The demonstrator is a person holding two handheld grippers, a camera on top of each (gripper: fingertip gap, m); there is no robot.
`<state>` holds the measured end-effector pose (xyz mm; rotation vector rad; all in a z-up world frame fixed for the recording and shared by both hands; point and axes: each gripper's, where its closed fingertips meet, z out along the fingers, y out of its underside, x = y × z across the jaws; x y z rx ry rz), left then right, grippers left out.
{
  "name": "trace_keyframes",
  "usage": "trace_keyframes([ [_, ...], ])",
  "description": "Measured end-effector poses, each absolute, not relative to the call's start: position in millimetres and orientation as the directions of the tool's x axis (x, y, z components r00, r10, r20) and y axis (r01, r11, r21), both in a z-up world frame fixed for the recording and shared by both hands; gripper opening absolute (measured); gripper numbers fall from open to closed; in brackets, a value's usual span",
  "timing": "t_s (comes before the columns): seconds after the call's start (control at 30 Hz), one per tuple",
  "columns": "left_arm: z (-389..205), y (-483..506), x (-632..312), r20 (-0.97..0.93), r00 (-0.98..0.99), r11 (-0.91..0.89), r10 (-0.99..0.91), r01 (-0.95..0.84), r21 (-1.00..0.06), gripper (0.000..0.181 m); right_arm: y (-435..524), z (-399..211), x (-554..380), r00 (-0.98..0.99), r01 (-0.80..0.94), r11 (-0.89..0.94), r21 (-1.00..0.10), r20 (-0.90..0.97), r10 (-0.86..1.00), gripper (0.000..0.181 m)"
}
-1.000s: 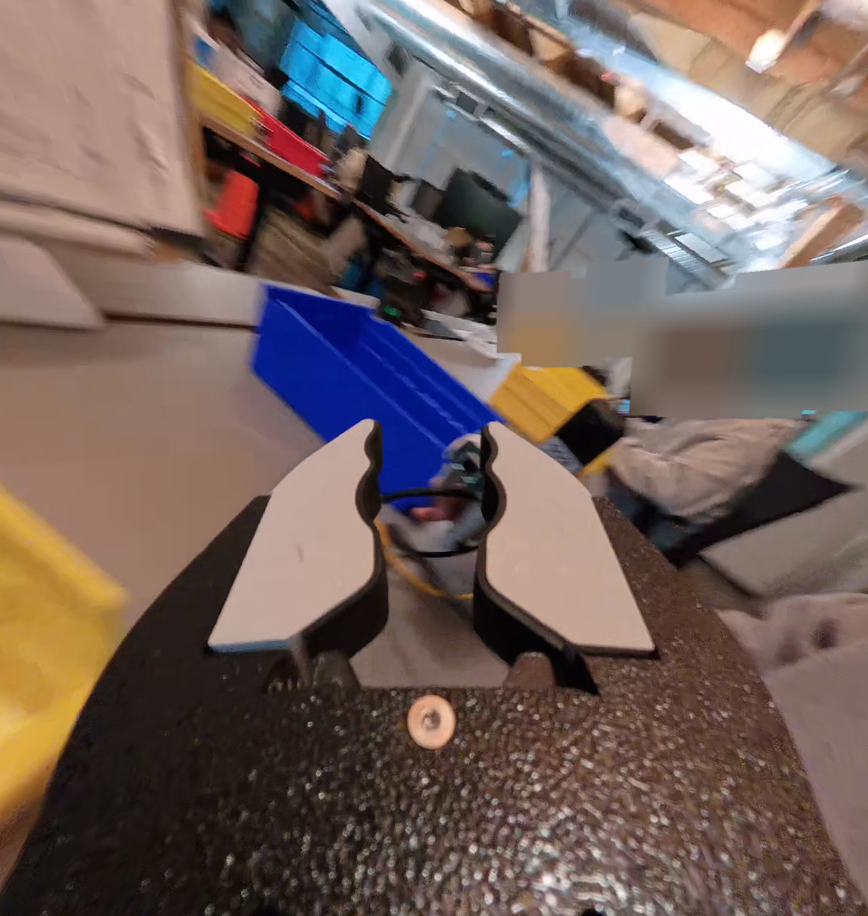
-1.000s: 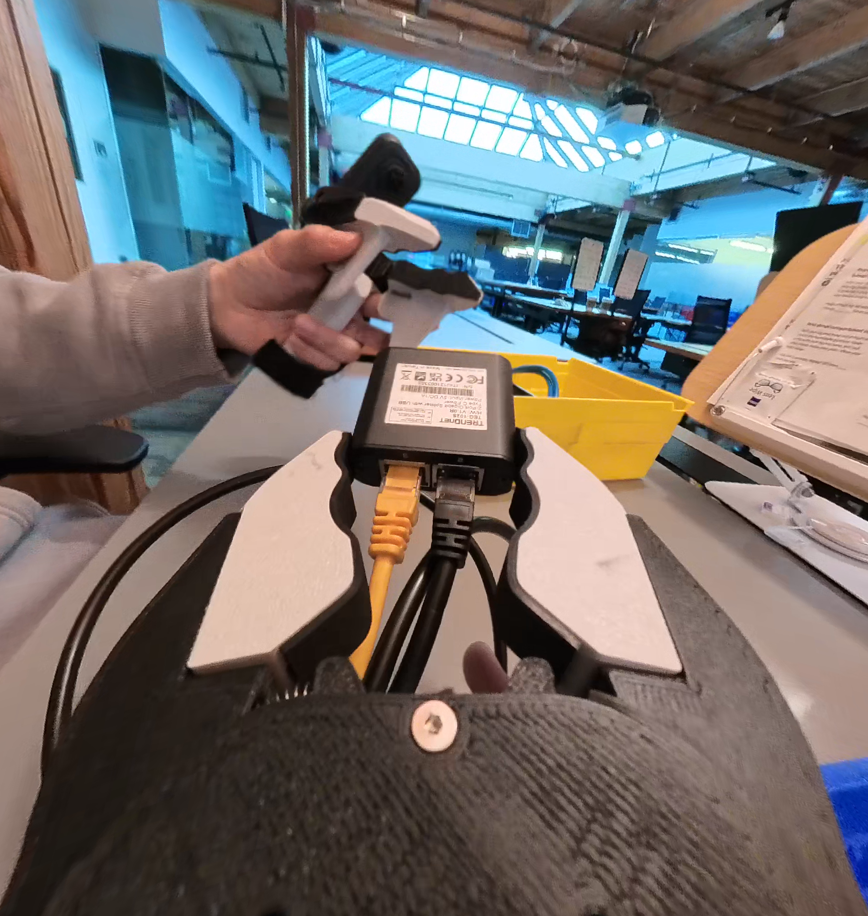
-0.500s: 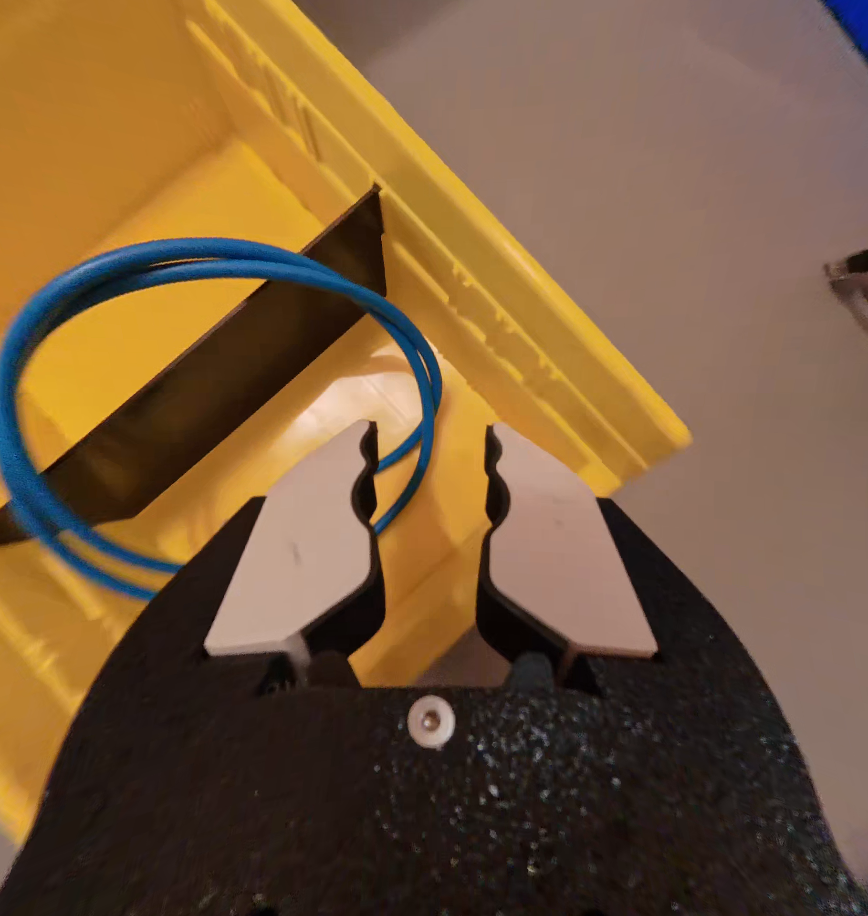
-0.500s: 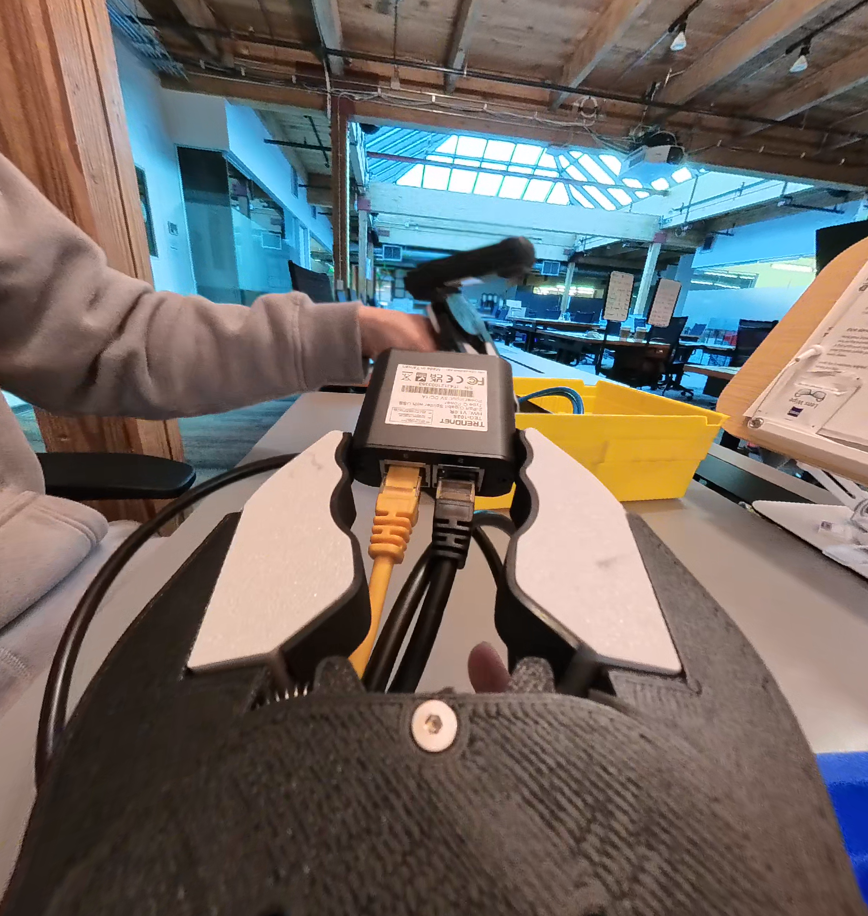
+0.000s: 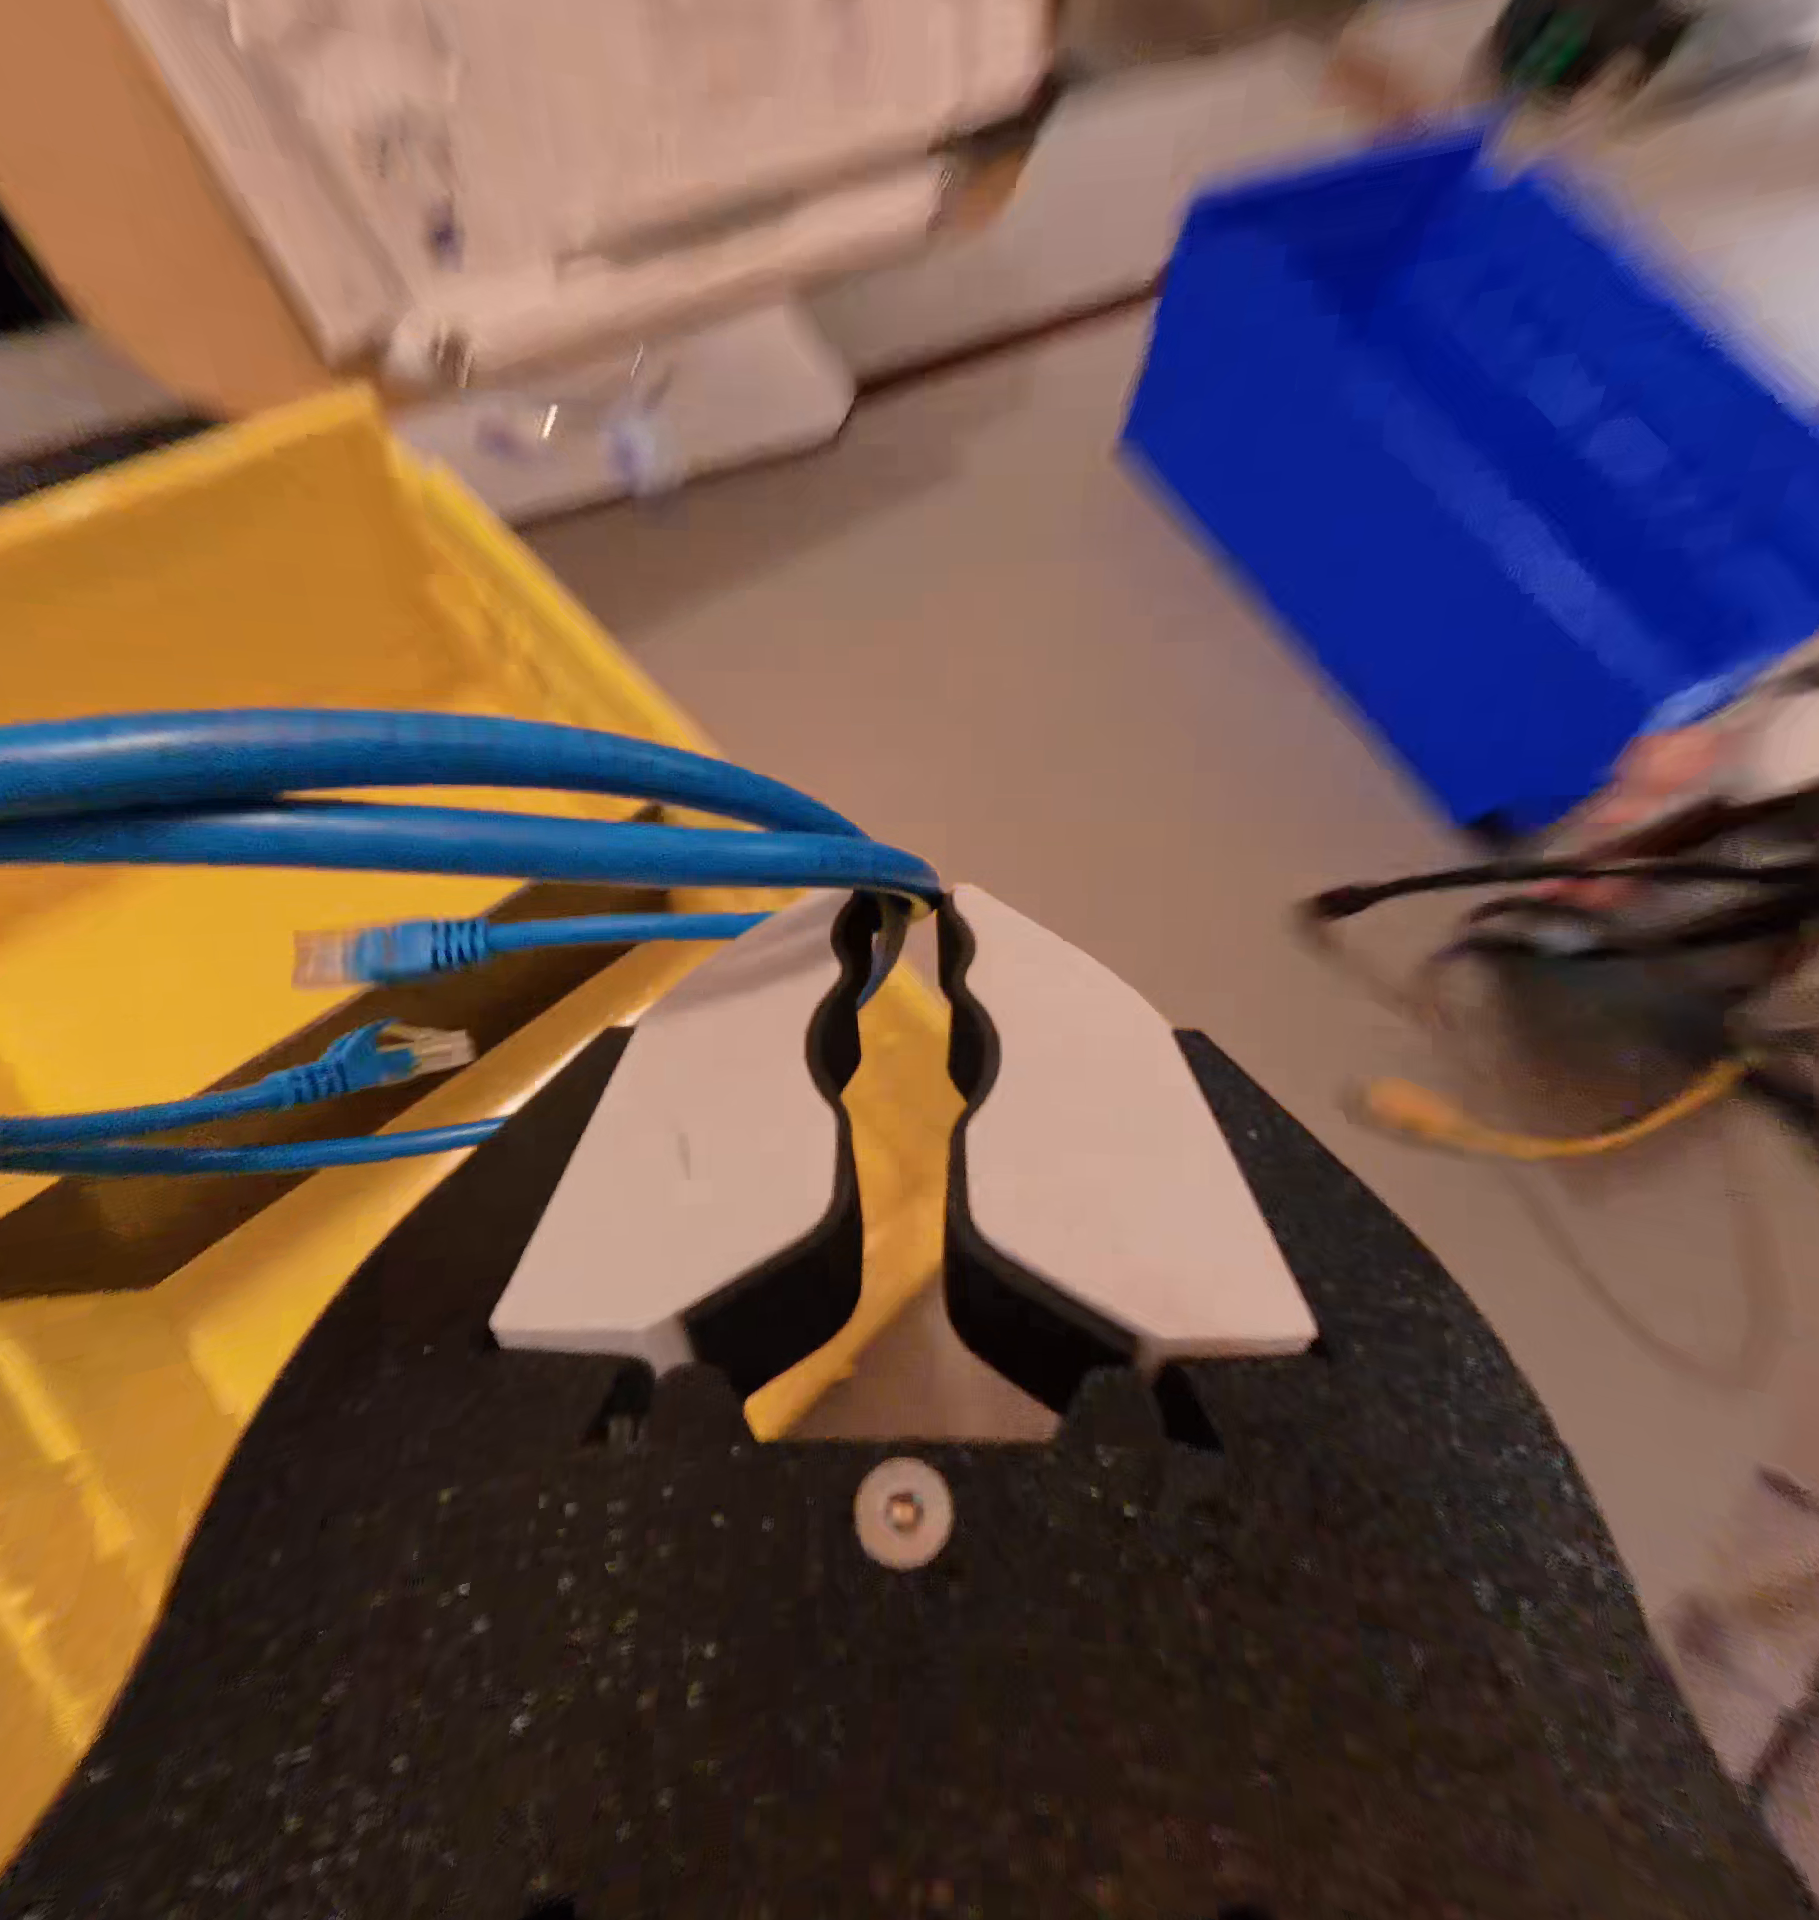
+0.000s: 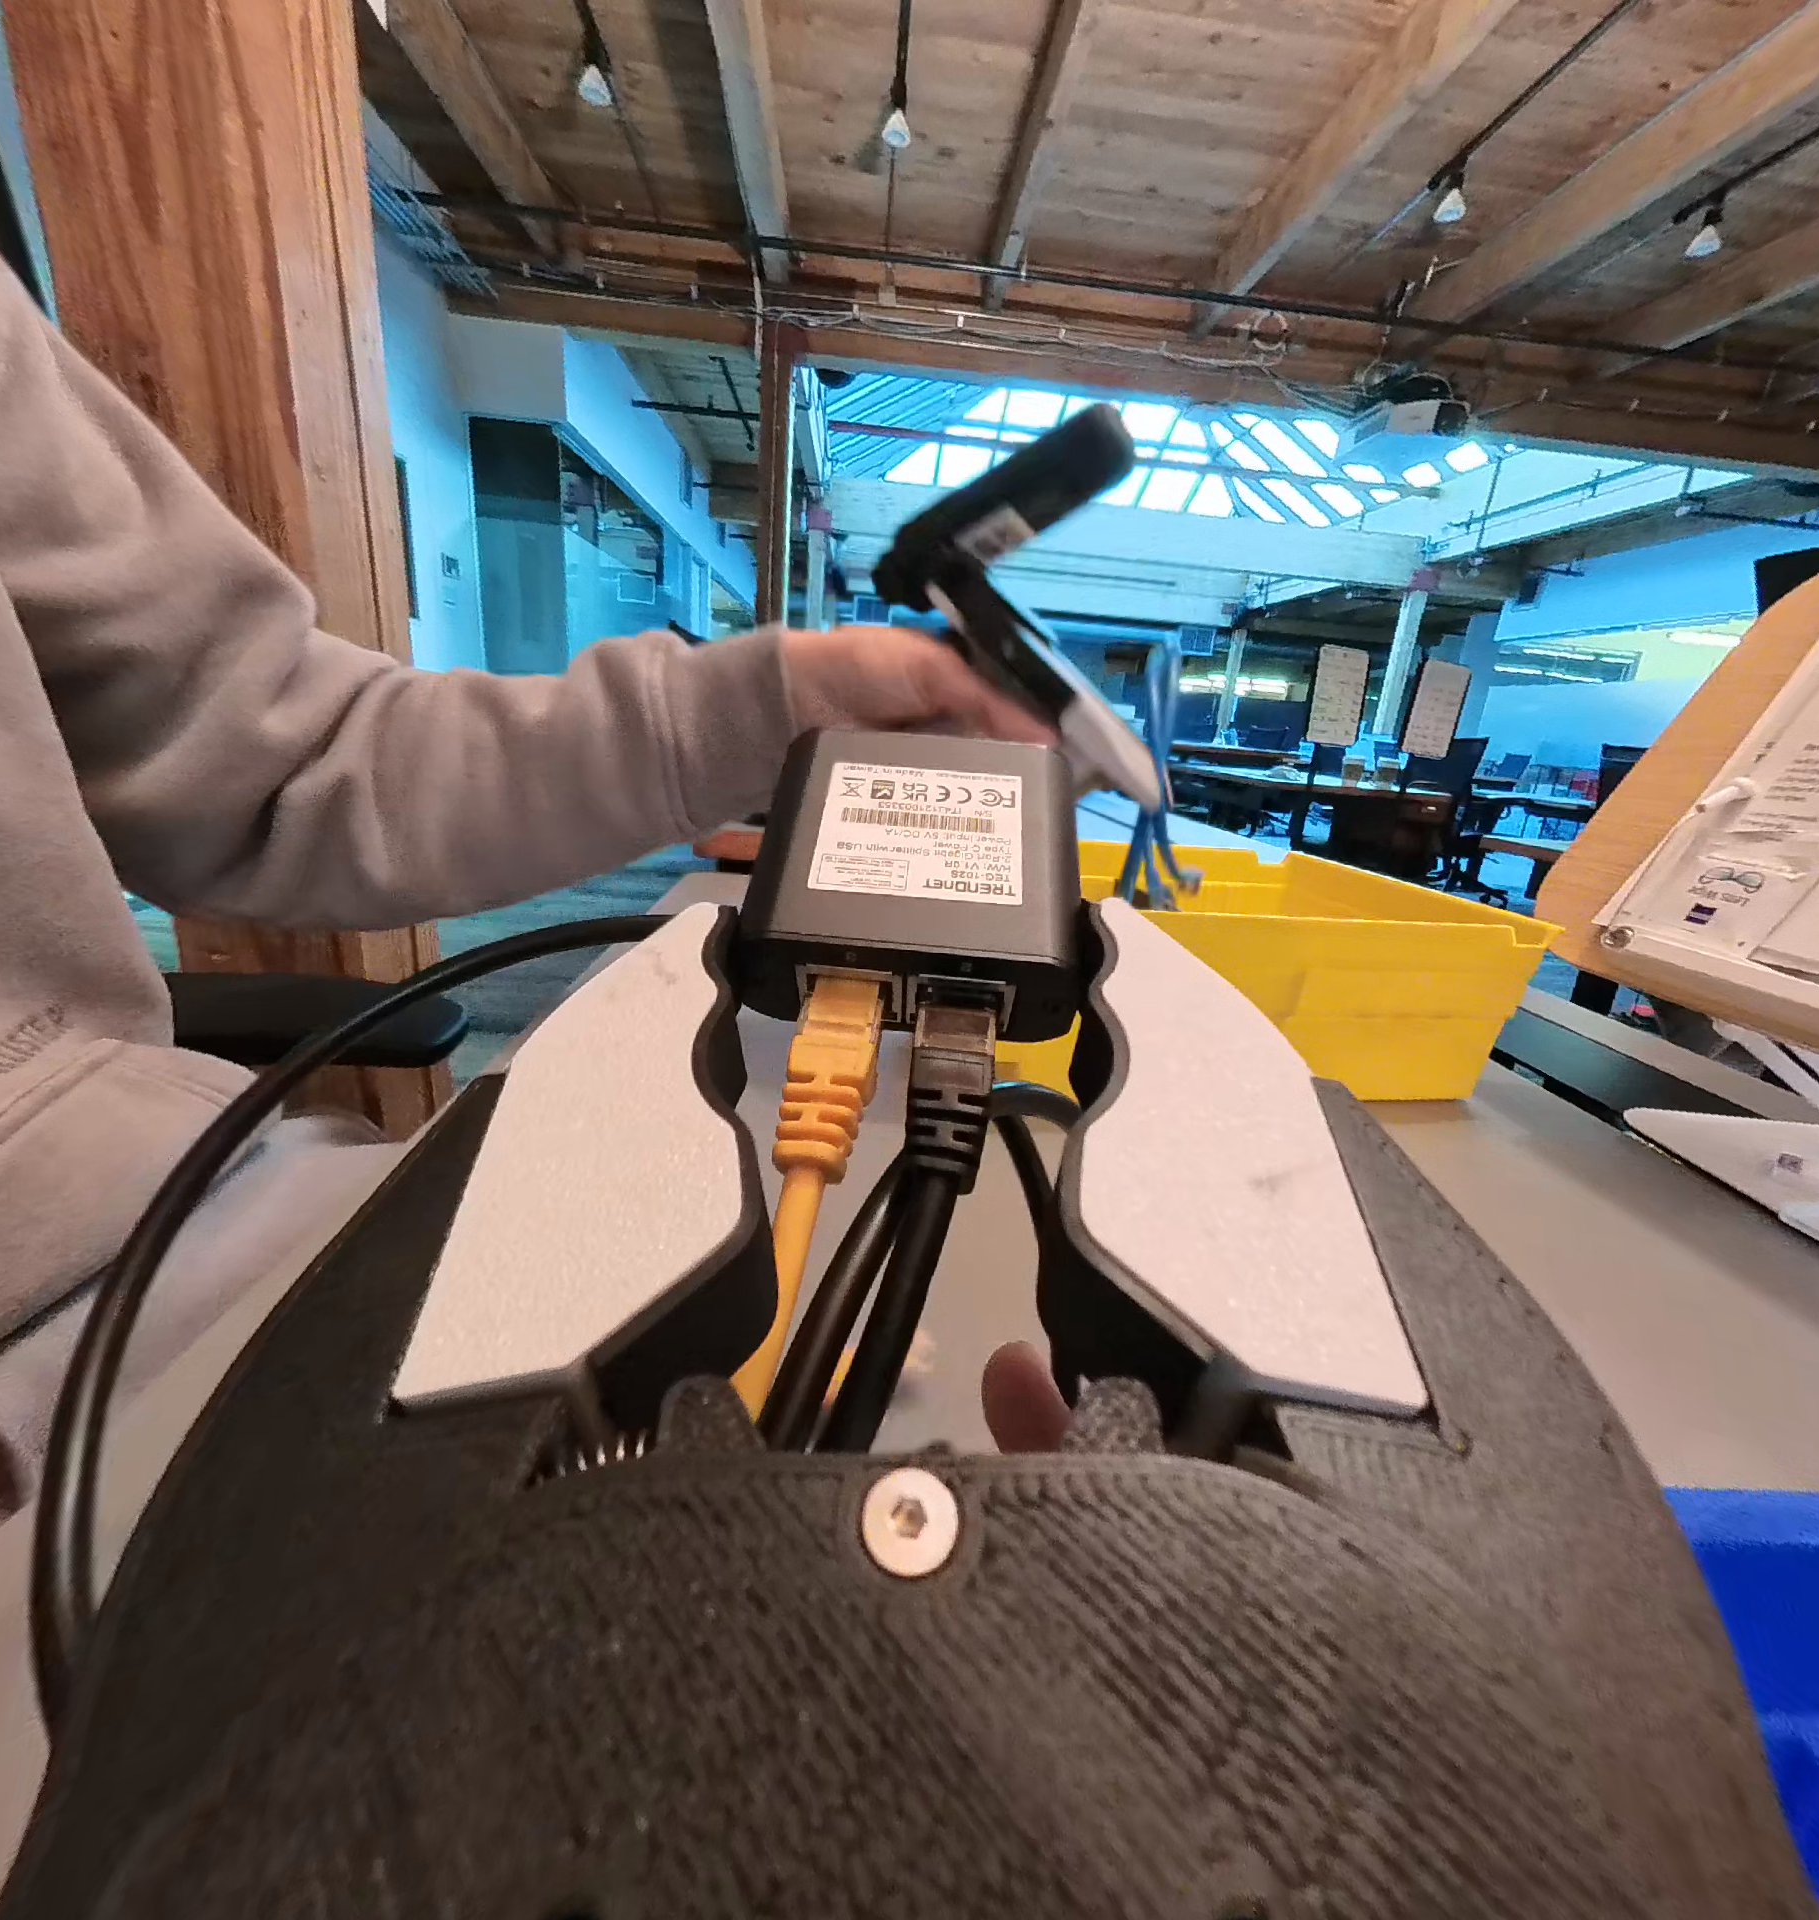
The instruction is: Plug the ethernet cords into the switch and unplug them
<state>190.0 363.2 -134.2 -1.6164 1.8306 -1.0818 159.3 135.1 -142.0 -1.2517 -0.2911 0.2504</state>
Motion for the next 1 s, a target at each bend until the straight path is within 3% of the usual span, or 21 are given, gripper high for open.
trace_keyframes([
  [0.03, -109, 350, 183, 0.186, -0.244, -0.031, -0.952, -0.528, -0.849, 0.011, 136, -142, 159, 0.936, -0.021, 0.293, -0.956, 0.084, 0.342, 0.062],
  [0.1, -57, 315, 165, 0.271, -0.394, -0.13, -0.878, -0.348, -0.928, 0.011, 137, -144, 156, 0.933, -0.005, 0.281, -0.96, 0.097, 0.347, 0.062],
  [0.2, -9, 277, 125, 0.378, -0.646, -0.388, -0.663, -0.134, -0.912, 0.011, 139, -144, 152, 0.93, 0.012, 0.271, -0.963, 0.11, 0.351, 0.062],
  [0.27, -15, 266, 100, 0.421, -0.758, -0.538, -0.498, -0.11, -0.836, 0.01, 138, -143, 152, 0.93, 0.017, 0.273, -0.962, 0.116, 0.348, 0.062],
  [0.37, -66, 256, 74, 0.51, -0.811, -0.628, -0.287, -0.242, -0.739, 0.011, 136, -142, 153, 0.933, 0.017, 0.278, -0.96, 0.115, 0.341, 0.062],
  [0.5, -149, 251, 58, 0.63, -0.677, -0.524, -0.38, -0.404, -0.75, 0.011, 136, -144, 150, 0.934, 0.034, 0.26, -0.965, 0.123, 0.336, 0.062],
  [0.57, -151, 252, 39, 0.646, -0.688, -0.542, -0.331, -0.421, -0.727, 0.01, 137, -145, 148, 0.933, 0.043, 0.249, -0.968, 0.128, 0.336, 0.062],
  [0.77, -194, 266, 0, 0.661, -0.543, -0.371, -0.517, -0.554, -0.745, 0.005, 142, -148, 143, 0.934, 0.069, 0.225, -0.972, 0.142, 0.327, 0.062],
  [1.0, -278, 297, -48, 0.622, -0.226, -0.117, -0.75, -0.88, -0.461, 0.014, 144, -151, 141, 0.937, 0.088, 0.216, -0.972, 0.155, 0.312, 0.062],
])
